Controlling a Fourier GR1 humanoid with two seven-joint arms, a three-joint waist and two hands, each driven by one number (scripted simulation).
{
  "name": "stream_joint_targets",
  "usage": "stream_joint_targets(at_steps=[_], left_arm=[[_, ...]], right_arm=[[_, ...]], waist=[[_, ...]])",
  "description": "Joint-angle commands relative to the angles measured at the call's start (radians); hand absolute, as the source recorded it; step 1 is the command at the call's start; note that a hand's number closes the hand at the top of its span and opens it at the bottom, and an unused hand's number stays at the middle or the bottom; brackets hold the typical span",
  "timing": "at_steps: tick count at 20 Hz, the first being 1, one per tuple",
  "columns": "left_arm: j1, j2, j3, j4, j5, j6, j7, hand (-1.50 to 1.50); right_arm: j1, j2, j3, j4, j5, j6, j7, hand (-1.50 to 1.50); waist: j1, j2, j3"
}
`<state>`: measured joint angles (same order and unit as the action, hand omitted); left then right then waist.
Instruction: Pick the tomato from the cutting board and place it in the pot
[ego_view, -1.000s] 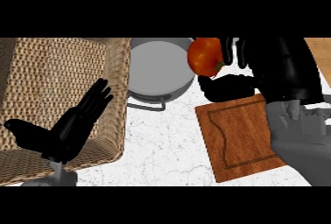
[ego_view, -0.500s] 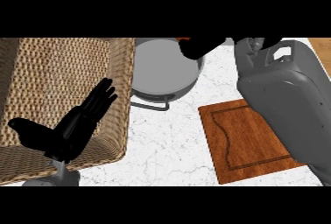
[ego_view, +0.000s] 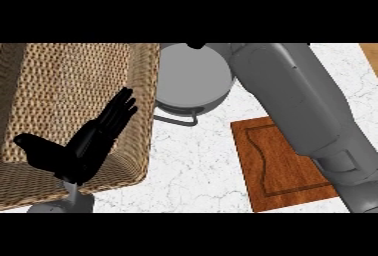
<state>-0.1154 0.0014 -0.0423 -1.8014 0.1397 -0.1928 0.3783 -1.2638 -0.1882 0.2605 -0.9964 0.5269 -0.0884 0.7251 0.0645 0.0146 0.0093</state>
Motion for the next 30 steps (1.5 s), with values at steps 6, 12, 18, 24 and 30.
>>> stream_joint_targets(at_steps=[6,12,18,24,30], left_arm=[[0.099,-0.001,-0.058,0.076,0.001,-0.031,0.016,0.00],[0.030,-0.001,-0.035,0.082,0.018,-0.019,0.053,0.00],[0.009,-0.001,-0.060,0.102,0.014,-0.027,0.045,0.00],[-0.042,-0.001,-0.055,0.118,0.021,-0.009,0.061,0.00],[-0.031,0.000,-0.029,0.119,0.039,-0.047,0.057,0.00]], right_arm=[[-0.071,0.108,-0.066,0.320,0.011,-0.171,-0.213,1.50],[-0.112,0.172,-0.094,0.499,0.008,-0.204,-0.291,1.50],[-0.081,0.187,-0.231,0.544,-0.141,-0.307,-0.355,-1.50],[-0.072,0.187,-0.330,0.552,-0.273,-0.340,-0.528,-1.50],[-0.077,0.188,-0.383,0.582,-0.335,-0.448,-0.660,-1.50]], waist=[[0.035,0.023,-0.012],[0.039,0.027,-0.012],[0.061,0.040,-0.010],[0.065,0.045,-0.009],[0.078,0.044,-0.010]])
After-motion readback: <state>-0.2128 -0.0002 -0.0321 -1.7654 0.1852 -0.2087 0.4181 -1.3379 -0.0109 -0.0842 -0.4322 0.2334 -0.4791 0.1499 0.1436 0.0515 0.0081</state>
